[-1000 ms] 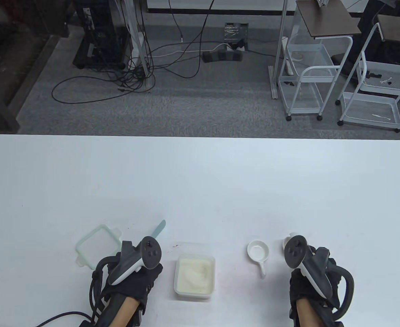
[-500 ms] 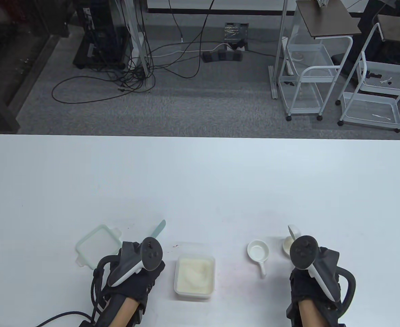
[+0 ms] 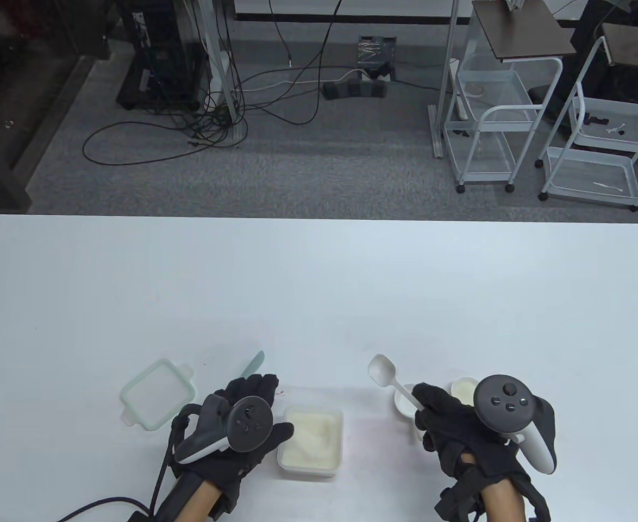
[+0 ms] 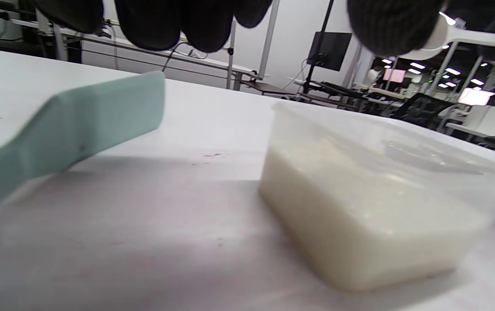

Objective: Scoop white sugar with coffee spoon and level it off using dessert spatula

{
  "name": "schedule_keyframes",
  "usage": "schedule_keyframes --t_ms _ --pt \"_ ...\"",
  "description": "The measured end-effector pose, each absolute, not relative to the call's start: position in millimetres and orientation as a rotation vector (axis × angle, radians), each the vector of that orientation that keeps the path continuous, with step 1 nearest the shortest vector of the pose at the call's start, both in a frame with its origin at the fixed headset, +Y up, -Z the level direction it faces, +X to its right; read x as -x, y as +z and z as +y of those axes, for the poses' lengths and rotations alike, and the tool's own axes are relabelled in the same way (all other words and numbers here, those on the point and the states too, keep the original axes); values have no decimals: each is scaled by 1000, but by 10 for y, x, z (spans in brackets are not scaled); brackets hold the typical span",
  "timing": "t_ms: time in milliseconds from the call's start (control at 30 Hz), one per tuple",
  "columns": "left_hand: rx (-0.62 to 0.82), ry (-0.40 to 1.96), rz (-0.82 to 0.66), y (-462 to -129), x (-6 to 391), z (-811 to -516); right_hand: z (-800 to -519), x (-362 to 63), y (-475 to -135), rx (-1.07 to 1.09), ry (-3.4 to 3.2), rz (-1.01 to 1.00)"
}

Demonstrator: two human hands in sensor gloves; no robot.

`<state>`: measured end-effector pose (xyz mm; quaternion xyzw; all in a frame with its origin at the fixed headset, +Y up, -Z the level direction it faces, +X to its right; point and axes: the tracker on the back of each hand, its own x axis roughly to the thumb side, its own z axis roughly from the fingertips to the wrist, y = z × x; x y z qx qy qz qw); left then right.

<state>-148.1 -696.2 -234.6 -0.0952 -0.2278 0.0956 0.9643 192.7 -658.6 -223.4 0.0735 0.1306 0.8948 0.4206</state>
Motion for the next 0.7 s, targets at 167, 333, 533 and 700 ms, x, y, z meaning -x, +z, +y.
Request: schedule_keyframes --t_ms 167,333,533,700 --pt "258 236 -560 -2358 1418 -7102 -6624 -1788 -2259 -328 2342 305" --pt "244 229 -600 -2371 1345 -7200 -6635 -1577 -2251 -410 2438 312" --pt "256 210 -627 -2356 1264 -7244 -6658 -1327 -2222 -499 2539 317" --pt "302 216 -611 -2375 1236 -7293 -6666 -1208 -2189 -544 2610 330"
